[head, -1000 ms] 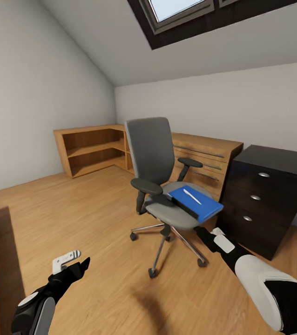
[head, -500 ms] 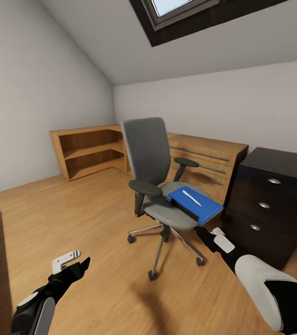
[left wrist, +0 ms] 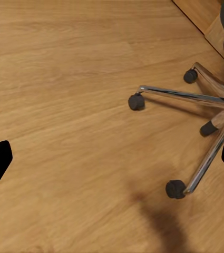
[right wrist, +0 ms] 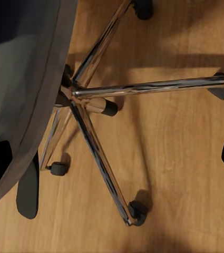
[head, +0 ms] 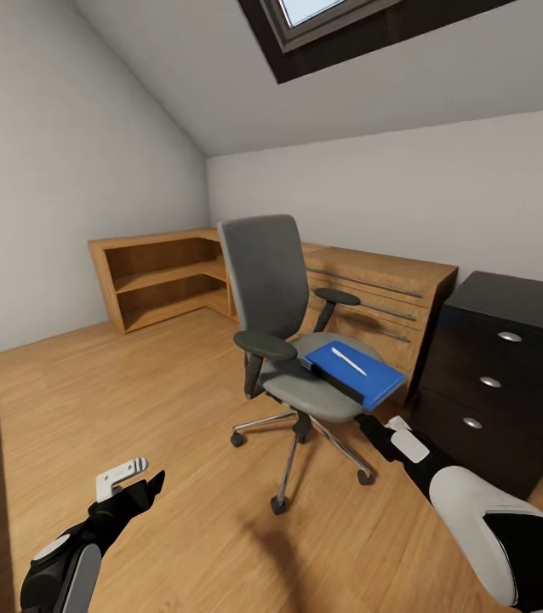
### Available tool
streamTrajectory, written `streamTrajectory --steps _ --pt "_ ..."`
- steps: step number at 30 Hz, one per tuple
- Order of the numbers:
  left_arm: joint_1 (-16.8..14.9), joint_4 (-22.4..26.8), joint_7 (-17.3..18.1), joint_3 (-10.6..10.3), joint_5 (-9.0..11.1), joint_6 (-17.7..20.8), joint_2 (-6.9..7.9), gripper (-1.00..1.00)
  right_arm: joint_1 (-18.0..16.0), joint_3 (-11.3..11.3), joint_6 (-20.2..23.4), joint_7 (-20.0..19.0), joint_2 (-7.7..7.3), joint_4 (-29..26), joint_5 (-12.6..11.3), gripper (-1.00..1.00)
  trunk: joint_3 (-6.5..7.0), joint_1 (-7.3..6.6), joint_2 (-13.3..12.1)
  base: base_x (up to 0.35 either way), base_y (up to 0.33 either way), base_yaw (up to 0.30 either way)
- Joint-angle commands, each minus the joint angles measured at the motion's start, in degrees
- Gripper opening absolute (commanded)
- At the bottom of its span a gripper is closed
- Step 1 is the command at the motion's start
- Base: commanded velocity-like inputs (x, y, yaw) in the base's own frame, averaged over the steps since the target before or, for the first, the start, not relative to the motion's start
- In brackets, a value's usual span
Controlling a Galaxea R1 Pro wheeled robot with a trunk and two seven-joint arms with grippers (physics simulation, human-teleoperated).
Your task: In the bedroom, organize the workspace by keeping the computer under the desk, ensuring the monitor is on the desk, placing the keyboard on the desk next to the monitor, placing the mouse on the desk next to the keyboard, moving the folder from the swivel chair onto the desk next to the mouse, stacking the notebook on top of the folder with the pen on top of the notebook, and positioning the swivel chair next to the desk.
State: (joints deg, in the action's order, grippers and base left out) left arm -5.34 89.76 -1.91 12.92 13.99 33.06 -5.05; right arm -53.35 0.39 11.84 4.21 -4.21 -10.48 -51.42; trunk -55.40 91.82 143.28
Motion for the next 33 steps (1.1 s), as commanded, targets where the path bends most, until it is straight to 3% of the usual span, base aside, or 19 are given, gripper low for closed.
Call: streamTrajectory --steps 1,33 --pt "-0.03 0.07 -0.20 0.09 0.60 0.33 -0.05 1.00 0.00 0.05 0.30 0.36 -0.01 -0.16 -0.26 1.00 -0.06 -0.01 0.02 0.003 0.000 0.000" --pt "-0.02 0.07 -0.24 0.10 0.51 0.25 -0.05 1.00 0.00 0.06 0.27 0.36 -0.01 -0.15 -0.18 1.00 -0.06 -0.01 0.02 0.037 0.029 0.000"
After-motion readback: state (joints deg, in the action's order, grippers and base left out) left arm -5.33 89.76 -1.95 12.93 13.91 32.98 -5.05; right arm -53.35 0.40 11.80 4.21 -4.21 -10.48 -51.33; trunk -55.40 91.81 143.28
